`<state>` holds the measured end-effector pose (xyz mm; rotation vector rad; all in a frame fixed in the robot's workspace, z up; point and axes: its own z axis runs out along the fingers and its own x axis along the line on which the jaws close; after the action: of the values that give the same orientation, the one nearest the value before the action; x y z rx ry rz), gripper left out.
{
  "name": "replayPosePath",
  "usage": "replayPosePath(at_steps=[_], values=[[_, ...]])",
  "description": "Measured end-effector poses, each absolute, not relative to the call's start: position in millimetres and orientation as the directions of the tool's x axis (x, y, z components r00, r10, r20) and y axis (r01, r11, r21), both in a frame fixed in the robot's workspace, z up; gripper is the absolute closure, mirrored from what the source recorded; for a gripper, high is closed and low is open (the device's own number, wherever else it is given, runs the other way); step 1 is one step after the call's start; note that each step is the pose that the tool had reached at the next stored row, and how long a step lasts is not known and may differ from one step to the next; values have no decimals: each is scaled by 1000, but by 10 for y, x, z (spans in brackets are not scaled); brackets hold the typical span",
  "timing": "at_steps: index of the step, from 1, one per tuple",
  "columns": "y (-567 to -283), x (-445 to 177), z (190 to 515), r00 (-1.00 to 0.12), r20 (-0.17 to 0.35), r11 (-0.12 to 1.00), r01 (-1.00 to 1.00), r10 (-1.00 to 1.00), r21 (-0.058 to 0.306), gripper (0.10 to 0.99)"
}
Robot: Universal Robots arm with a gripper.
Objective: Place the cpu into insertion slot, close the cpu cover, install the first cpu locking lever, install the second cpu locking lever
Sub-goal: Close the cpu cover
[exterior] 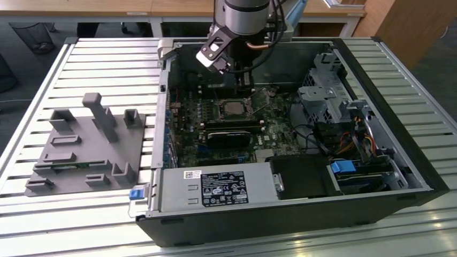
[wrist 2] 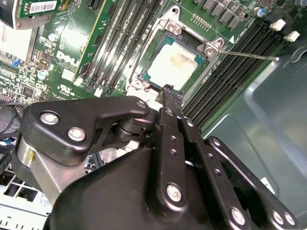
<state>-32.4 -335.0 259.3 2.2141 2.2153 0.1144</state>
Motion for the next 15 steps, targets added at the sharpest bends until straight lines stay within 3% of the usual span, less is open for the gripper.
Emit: replayPosePath(at_steps=[15], values=[[-3350, -231, 2593, -2, 46, -1, 998, 999, 56, 980]])
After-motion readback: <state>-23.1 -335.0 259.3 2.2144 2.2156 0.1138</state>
